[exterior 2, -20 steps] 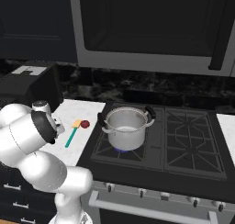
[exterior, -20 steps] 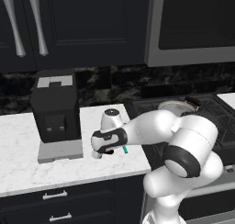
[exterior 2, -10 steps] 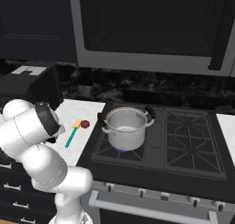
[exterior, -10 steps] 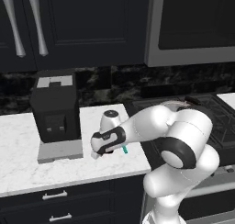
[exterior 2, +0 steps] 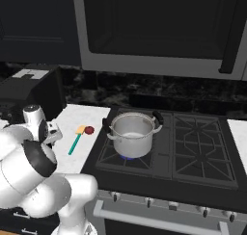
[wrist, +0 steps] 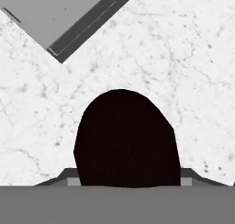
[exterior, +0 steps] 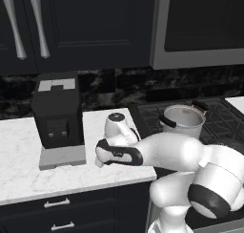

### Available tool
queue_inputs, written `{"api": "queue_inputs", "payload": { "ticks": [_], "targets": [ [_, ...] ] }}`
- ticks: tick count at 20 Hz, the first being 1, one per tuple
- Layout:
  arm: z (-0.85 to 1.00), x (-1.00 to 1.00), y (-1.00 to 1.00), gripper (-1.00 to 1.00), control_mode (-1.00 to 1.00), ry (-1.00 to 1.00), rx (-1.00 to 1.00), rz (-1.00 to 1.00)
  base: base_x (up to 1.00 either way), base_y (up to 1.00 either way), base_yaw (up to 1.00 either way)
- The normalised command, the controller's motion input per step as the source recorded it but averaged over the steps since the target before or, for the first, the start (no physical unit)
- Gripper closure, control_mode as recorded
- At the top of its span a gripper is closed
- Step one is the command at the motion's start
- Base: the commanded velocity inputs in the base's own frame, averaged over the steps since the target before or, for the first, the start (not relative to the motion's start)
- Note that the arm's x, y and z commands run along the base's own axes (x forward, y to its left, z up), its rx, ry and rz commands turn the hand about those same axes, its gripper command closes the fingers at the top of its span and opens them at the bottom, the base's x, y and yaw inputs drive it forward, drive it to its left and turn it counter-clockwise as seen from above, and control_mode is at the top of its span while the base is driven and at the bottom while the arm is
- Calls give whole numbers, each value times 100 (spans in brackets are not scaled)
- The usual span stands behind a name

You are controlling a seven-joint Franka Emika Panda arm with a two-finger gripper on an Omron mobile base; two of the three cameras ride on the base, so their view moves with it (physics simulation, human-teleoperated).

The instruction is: Put the avocado and tomato in the pot. Retrieve the spatula and lightly stir the vegetables in the pot.

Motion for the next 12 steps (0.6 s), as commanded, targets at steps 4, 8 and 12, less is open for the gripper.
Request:
{"api": "queue_inputs", "payload": {
  "ticks": [4,8,12],
  "targets": [
    [100,-87,-18,100,-100,-23,0,-3,0,0,0],
    [100,-68,-37,100,-100,-23,6,-2,0,0,0],
    [100,-57,-55,100,-100,-23,8,-7,0,0,0]
  ]
}}
